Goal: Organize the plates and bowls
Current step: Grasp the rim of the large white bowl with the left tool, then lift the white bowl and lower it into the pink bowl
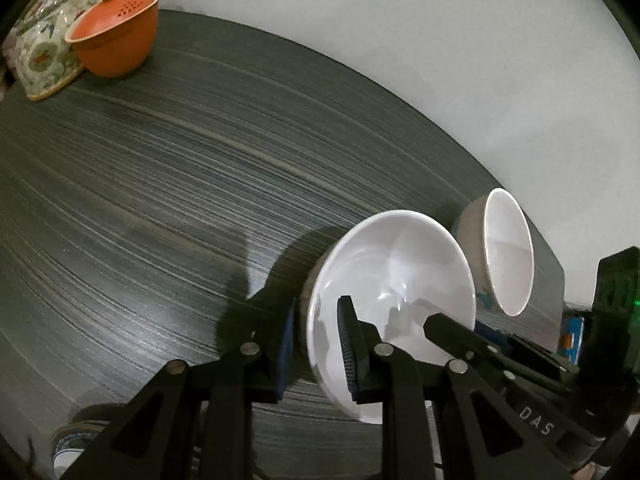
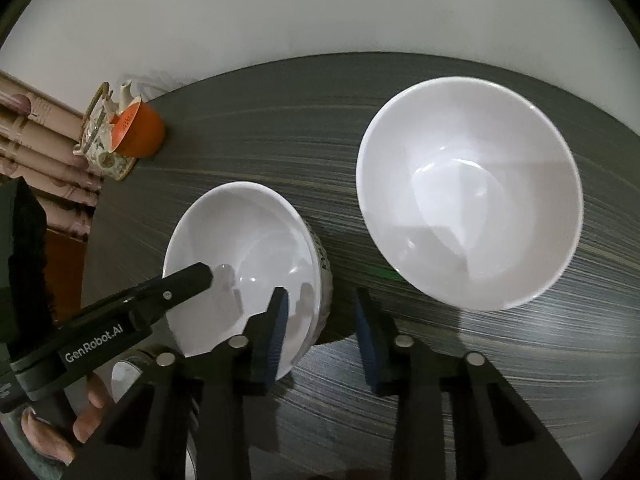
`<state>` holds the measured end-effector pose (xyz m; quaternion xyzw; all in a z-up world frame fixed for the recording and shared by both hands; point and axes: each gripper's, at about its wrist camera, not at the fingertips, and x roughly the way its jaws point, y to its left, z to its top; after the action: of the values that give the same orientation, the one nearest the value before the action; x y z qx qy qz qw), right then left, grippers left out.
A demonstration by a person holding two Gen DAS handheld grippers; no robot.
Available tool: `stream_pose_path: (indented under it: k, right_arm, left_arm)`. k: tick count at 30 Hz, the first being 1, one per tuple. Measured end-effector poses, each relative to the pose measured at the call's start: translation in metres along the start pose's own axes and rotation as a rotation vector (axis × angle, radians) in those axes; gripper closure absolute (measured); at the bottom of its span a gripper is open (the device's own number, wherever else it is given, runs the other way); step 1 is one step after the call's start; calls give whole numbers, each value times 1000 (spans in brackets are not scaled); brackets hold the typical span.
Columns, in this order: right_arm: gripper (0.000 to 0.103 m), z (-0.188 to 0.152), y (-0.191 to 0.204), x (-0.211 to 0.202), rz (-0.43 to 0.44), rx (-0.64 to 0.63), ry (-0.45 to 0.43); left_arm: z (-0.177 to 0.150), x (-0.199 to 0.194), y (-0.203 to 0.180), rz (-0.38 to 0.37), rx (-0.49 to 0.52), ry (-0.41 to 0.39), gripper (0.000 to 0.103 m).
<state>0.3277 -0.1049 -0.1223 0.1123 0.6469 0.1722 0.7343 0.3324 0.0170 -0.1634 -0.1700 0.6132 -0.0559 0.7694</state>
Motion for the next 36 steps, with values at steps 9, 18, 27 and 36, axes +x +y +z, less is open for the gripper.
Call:
stream_pose_path:
  k: [9,18,27,36]
  right_arm:
    - [88,-1,-1,-1,0,-1,-4]
    - [88,-19,-12,-25,-9,32,-29]
    - [88,-47,-17,-60,-6,46,-64]
    - [88,-76,-25,-104,-33,67,-133]
  left_arm:
    - [-5,8,-17,4,53,5,82]
    - [-20,-11,-30,-5,78,-3,82]
    - [-48,-36,-57,-7,115,-28,82]
    - [-71,-54,-82,-39,182,-37,82]
